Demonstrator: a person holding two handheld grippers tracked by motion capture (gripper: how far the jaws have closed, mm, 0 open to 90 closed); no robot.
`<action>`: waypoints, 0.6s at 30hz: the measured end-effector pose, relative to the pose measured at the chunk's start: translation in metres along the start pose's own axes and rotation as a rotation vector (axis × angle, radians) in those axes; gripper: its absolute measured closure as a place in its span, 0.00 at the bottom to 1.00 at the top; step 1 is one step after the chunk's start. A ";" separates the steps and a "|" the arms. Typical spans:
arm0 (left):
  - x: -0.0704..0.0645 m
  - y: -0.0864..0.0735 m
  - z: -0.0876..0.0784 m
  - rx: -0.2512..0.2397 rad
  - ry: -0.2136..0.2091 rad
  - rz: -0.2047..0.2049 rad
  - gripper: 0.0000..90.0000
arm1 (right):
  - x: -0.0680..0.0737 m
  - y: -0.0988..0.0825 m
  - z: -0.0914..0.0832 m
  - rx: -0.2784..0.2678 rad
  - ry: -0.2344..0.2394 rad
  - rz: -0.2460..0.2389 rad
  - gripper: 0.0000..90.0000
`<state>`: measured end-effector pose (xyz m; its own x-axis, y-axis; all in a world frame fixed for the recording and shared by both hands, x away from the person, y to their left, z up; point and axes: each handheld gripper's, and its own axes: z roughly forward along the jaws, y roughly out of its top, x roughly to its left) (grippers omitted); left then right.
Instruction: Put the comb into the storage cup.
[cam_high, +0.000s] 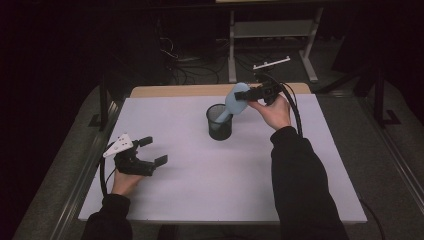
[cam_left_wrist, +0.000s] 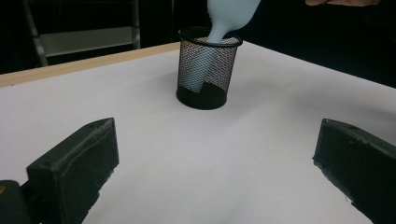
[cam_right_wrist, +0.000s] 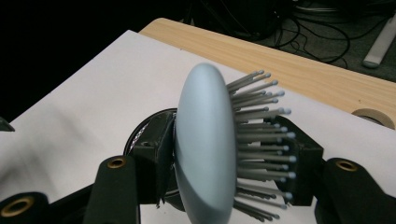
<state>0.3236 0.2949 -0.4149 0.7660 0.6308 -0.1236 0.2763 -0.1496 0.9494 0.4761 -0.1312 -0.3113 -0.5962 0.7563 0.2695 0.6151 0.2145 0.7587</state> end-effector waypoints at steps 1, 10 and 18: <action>0.000 0.000 0.000 0.000 0.000 -0.001 0.00 | 0.000 -0.001 -0.001 0.001 0.003 0.002 0.48; 0.000 0.000 -0.001 -0.003 -0.001 -0.004 0.00 | -0.002 -0.003 -0.003 0.001 -0.010 -0.007 0.39; 0.000 -0.001 0.000 -0.001 0.001 -0.005 0.00 | -0.005 -0.006 -0.004 0.014 -0.037 -0.002 0.19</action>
<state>0.3236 0.2956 -0.4155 0.7636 0.6328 -0.1283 0.2798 -0.1452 0.9490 0.4735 -0.1390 -0.3144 -0.5780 0.7783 0.2453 0.6211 0.2245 0.7509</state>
